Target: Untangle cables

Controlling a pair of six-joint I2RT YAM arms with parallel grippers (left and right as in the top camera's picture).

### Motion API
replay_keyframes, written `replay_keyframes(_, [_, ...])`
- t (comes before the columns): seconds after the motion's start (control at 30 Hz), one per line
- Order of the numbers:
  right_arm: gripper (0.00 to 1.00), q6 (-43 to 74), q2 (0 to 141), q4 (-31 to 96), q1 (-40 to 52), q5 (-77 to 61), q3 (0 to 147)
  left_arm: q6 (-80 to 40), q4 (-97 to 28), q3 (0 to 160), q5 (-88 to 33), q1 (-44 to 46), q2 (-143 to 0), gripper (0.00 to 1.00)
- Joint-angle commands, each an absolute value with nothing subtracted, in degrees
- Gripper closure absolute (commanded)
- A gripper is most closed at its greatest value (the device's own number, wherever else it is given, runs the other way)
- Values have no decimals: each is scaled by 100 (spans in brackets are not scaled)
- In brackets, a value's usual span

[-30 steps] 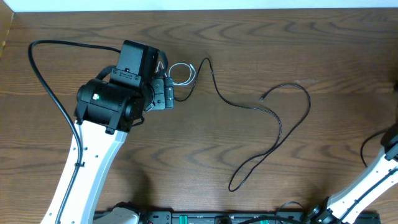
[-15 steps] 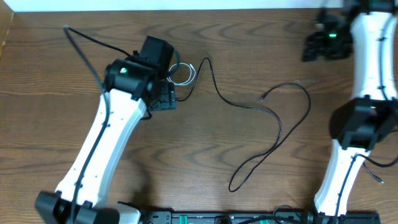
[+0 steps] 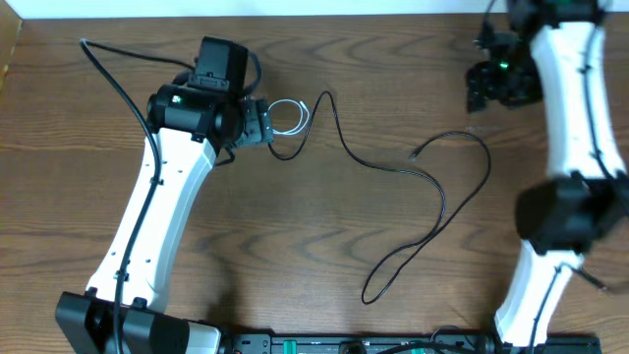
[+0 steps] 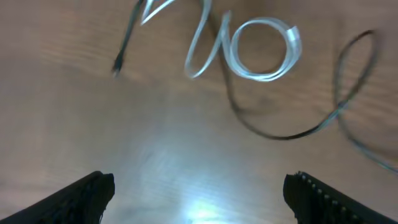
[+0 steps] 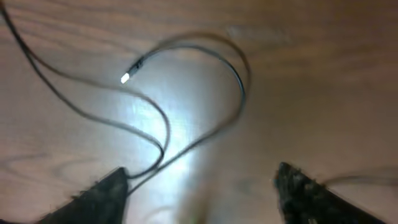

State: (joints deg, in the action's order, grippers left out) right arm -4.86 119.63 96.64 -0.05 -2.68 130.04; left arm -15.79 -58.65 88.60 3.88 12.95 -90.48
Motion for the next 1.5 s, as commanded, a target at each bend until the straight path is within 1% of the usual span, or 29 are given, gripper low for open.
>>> replay_keyframes(0.0, [20,-215,10541,9732,-311,-233,11955,-642,-5406,8873,-698,1297,-9109,7])
replay_keyframes(0.07, [17,-222,9719,9675,-523,-873,10956,-290,-5002,8871,-1111,1299,-9325,8])
replay_keyframes(0.2, [15,-377,9177,9332,-554,-1479,10160,51,-4659,8871,-1728,1396,-9909,8])
replay_keyframes(0.4, [16,-390,9131,9091,-554,-1540,9756,281,-4466,8871,-1754,1806,-10975,9])
replay_keyframes(0.43, [16,-392,9131,9085,-554,-1538,9749,281,-4440,8871,-1730,1909,-11174,12])
replay_keyframes(0.47, [16,-392,9129,9085,-554,-1540,9749,279,-4427,8871,-1691,1957,-11295,21])
replay_keyframes(0.5, [16,-392,9129,9083,-554,-1538,9749,279,-4429,8871,-1684,1999,-11395,36])
replay_keyframes(0.57, [16,-395,9129,9065,-554,-1538,9749,276,-4462,8871,-1688,2023,-11483,62])
replay_keyframes(0.6, [16,-399,9129,9056,-554,-1538,9749,274,-4486,8871,-1691,2029,-11491,79])
replay_keyframes(0.63, [16,-443,9129,9037,-554,-1533,9749,217,-4521,8875,-1695,2034,-11456,92])
replay_keyframes(0.73, [16,-482,9129,8962,-554,-1533,9749,-148,-4646,8986,-1929,2034,-11214,93])
replay_keyframes(0.87, [16,-480,9129,8836,-556,-1533,9749,-596,-4619,9389,-3234,2034,-10545,93])
replay_keyframes(0.93, [16,-480,9129,8818,-556,-1520,9749,-976,-4344,9568,-3776,2034,-10127,92])
replay_keyframes(0.97, [16,-480,9129,8816,-556,-1498,9749,-1369,-4080,9666,-3942,2034,-9870,93])
replay_keyframes(1.17, [16,-482,9129,8818,-558,-1494,9749,-3267,-2206,9703,-4012,2034,-8726,92])
replay_keyframes(1.3, [16,-506,9129,8820,-558,-1494,9749,-3632,-1201,9703,-4003,2032,-8305,92])
replay_keyframes(1.4, [16,-526,9129,8825,-558,-1494,9749,-3632,-880,9703,-3983,2032,-8191,92])
replay_keyframes(1.47, [16,-526,9129,8825,-558,-1494,9749,-3632,-974,9692,-3986,2034,-8215,92])
